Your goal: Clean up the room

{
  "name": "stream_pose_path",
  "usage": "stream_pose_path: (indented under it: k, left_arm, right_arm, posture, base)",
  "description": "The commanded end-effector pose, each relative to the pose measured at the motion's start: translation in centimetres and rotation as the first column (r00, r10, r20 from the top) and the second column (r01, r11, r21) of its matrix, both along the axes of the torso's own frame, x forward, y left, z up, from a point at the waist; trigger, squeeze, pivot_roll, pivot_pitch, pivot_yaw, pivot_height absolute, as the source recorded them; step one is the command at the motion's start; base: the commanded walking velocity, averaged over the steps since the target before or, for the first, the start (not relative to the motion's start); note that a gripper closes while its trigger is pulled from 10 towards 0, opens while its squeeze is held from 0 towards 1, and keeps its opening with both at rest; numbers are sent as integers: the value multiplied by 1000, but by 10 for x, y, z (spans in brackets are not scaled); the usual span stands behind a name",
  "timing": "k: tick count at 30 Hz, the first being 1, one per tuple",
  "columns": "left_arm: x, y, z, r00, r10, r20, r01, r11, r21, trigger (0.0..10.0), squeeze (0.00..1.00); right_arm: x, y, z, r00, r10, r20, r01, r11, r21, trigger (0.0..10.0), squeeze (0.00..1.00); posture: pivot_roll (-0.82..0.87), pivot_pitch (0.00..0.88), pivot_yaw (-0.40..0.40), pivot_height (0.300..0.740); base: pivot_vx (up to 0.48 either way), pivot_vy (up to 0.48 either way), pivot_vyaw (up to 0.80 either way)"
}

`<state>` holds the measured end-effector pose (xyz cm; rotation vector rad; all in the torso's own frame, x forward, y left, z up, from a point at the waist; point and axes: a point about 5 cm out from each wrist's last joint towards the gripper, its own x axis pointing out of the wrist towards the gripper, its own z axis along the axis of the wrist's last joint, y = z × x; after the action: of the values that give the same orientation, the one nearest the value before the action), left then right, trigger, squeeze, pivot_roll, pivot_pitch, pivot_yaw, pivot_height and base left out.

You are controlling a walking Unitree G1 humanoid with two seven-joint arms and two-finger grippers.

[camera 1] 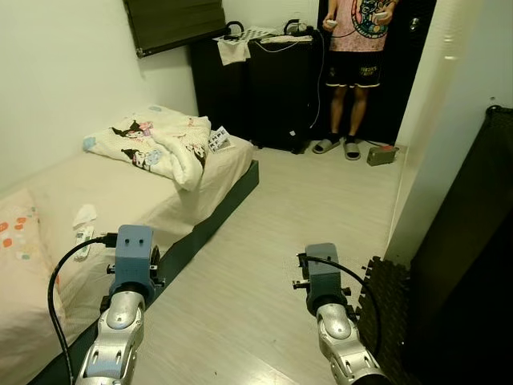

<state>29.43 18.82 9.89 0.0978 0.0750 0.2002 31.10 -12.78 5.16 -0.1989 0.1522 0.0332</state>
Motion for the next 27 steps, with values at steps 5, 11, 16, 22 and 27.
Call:
stream_pose_path:
  k: [5, 11, 16, 22, 27]
  left_arm:
    - [-13, -7, -14, 997, 74, -3, -74, 997, -33, 10000, 0]
    - [-18, -9, -14, 994, 107, 35, -105, 993, -55, 10000, 0]
    - [-15, -15, -8, 995, 83, 56, -78, 992, -97, 10000, 0]
    - [-11, -15, -7, 999, 23, 27, -20, 995, -102, 10000, 0]
    - [-8, -13, -5, 999, 18, 37, -16, 998, -67, 10000, 0]
  right_arm:
    - [10, 2, 13, 987, 156, 31, -154, 987, -52, 10000, 0]
    - [12, 2, 15, 978, 208, 30, -206, 977, -61, 10000, 0]
    - [9, 3, 12, 988, 154, 26, -155, 988, 12, 10000, 0]
    - [7, -1, 10, 996, 83, 24, -83, 996, 27, 10000, 0]
    - [7, -3, 10, 997, 64, 36, -65, 997, 31, 10000, 0]
  posture:
    - [9, 14, -122, 740]
    - [16, 14, -144, 740]
    - [22, 13, -121, 740]
    - [15, 11, -86, 740]
    - [15, 11, -86, 740]
  base:
    - [0, 0, 0]
    - [0, 0, 0]
    - [0, 0, 0]
    - [0, 0, 0]
    - [0, 0, 0]
